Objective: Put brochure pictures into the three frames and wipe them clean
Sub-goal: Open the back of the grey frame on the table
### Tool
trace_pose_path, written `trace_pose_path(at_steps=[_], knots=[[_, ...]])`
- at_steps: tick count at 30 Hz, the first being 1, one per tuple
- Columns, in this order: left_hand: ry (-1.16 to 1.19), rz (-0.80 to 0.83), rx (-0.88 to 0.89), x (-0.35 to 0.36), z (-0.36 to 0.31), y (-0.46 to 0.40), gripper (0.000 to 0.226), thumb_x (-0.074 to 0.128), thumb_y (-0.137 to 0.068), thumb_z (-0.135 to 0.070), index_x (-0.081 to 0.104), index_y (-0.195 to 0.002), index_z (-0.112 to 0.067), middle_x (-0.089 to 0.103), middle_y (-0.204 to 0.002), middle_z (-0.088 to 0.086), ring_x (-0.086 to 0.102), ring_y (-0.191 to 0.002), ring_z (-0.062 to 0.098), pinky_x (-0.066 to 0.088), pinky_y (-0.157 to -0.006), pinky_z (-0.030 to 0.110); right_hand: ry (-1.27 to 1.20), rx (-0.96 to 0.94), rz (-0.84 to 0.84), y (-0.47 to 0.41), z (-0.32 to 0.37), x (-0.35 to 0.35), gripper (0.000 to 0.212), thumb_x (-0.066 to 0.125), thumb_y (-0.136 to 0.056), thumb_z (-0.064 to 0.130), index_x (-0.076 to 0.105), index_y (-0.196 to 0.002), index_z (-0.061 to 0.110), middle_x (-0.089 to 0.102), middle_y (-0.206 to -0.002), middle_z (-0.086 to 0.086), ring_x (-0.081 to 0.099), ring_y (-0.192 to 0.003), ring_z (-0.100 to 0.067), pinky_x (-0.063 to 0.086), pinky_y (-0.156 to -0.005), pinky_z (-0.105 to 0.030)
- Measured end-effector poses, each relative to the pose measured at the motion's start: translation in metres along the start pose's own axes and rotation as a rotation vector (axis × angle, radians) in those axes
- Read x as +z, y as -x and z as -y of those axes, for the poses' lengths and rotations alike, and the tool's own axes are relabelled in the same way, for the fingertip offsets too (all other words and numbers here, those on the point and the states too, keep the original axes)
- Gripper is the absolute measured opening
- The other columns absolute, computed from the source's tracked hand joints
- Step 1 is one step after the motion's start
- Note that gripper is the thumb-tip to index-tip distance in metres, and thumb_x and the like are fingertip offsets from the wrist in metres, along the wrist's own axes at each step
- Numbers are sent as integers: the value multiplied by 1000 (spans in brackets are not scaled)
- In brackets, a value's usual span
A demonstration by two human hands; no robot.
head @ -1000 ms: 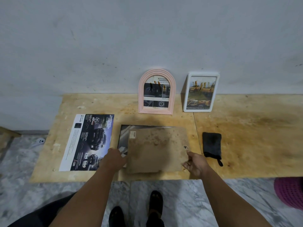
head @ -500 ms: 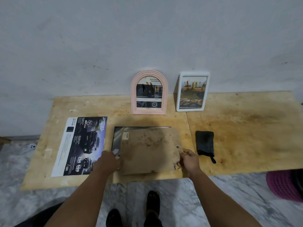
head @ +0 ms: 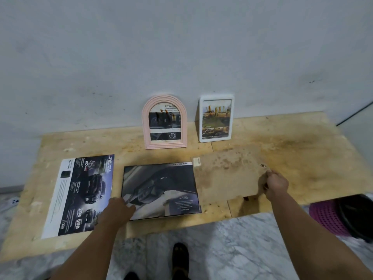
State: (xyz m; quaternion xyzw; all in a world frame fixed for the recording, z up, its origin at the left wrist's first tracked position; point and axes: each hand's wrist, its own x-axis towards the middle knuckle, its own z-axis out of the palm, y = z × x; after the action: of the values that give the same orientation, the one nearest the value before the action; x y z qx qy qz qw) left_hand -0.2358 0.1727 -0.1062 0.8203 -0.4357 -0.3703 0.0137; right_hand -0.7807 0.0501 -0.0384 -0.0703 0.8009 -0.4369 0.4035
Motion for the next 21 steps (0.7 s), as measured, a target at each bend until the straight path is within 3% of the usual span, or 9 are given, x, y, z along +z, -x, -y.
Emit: trace_pose_path(at_steps=[3, 5, 8, 10, 12, 14, 19, 21], knots=[[-12, -3, 10, 1, 2, 0, 69, 64, -72, -58, 69, -103, 3, 63, -105, 23, 69, -94, 39, 57, -85, 44, -126, 49, 31, -17, 15, -11, 14, 51, -103, 6, 62, -112, 8, 59, -79, -12, 55, -61, -23, 46, -45, -28], [-9, 0, 8, 0, 0, 3, 70, 63, -73, -58, 68, -107, 3, 62, -108, 23, 68, -95, 38, 57, -85, 43, -131, 63, -3, -7, 24, -11, 20, 45, -102, -2, 55, -113, 13, 52, -71, -11, 46, -52, -21, 38, -46, -31], [-37, 11, 12, -4, -9, 10, 63, 69, -84, -50, 65, -119, 2, 58, -117, 22, 66, -102, 40, 55, -89, 43, -151, -6, -8, 17, 30, -7, 44, 38, -99, -10, 52, -131, 15, 48, -71, -10, 41, -51, -20, 30, -55, -35], [-52, 15, 5, -5, -10, 13, 61, 69, -88, -48, 62, -124, 1, 55, -122, 21, 65, -107, 40, 54, -93, 43, -163, -28, 21, 11, 26, -4, 49, 39, -101, -5, 44, -148, 8, 56, -87, -14, 50, -62, -24, 35, -62, -40], [-53, 22, 2, -7, -12, 16, 65, 67, -86, -52, 61, -125, 0, 54, -123, 20, 64, -108, 40, 53, -95, 44, -175, 13, 32, -2, 24, 3, 55, 46, -101, 5, 39, -154, 15, 59, -128, -15, 63, -97, -33, 49, -80, -46], [-64, 30, -3, -7, -12, 17, 69, 65, -83, -54, 60, -127, -1, 53, -125, 20, 62, -112, 40, 52, -98, 45, -166, 22, 48, -12, 23, 8, 57, 50, -99, 12, 40, -154, 20, 49, -149, -14, 57, -121, -37, 48, -95, -52], [-81, 29, -17, -9, -18, 23, 58, 68, -90, -44, 57, -130, -4, 48, -128, 17, 61, -113, 39, 51, -100, 45, -105, -29, 65, -14, 28, 13, 63, 49, -96, 15, 34, -156, 23, 37, -158, -15, 42, -139, -41, 42, -106, -59], [-77, 38, -17, -10, -19, 25, 59, 67, -90, -45, 56, -132, -4, 48, -129, 16, 61, -113, 38, 51, -100, 46, -106, -59, 47, -6, 33, 14, 63, 47, -99, 13, 29, -158, 25, 34, -160, -8, 42, -138, -35, 41, -106, -48]])
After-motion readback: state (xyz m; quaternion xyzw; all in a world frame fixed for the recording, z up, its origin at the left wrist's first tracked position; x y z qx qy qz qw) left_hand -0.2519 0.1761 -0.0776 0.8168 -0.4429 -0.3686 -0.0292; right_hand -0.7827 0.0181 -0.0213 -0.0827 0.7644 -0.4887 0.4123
